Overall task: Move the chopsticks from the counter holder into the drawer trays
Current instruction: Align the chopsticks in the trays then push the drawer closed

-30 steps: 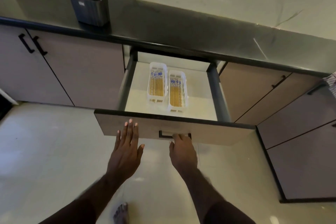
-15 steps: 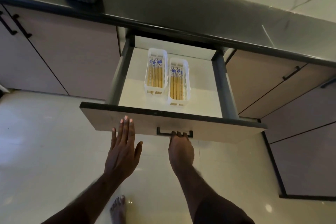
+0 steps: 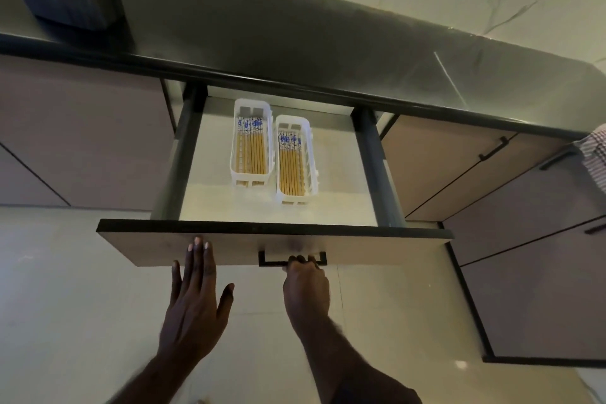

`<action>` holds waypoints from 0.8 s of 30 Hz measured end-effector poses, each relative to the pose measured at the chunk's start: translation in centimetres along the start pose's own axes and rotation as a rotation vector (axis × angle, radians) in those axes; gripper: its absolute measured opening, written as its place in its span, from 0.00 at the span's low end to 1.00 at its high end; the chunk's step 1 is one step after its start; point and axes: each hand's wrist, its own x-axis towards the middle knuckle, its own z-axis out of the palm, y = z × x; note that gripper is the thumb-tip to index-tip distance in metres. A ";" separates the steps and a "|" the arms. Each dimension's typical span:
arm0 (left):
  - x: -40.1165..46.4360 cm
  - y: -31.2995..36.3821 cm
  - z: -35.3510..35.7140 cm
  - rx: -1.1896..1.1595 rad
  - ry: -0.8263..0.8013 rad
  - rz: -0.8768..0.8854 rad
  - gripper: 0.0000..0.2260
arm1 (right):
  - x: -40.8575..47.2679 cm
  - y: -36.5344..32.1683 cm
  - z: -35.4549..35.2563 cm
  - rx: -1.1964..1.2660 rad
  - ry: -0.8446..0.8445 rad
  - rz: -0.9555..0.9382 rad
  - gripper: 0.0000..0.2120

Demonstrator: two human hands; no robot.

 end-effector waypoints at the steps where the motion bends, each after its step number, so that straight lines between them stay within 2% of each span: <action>1: 0.9 -0.2 -0.1 0.000 -0.005 0.007 0.37 | 0.9 -0.2 -0.3 0.010 -0.004 0.007 0.12; 7: 6.0 -1.1 -0.9 -0.012 -0.013 0.032 0.36 | 6.0 -1.1 -1.1 0.045 -0.033 0.061 0.15; 17: 14.5 -2.0 -1.4 -0.023 0.047 0.050 0.35 | 15.1 -2.7 -2.6 0.048 0.007 0.070 0.13; 24: 20.8 -1.7 -1.5 0.014 0.090 -0.016 0.35 | 22.7 -3.2 -3.4 0.033 0.008 0.015 0.12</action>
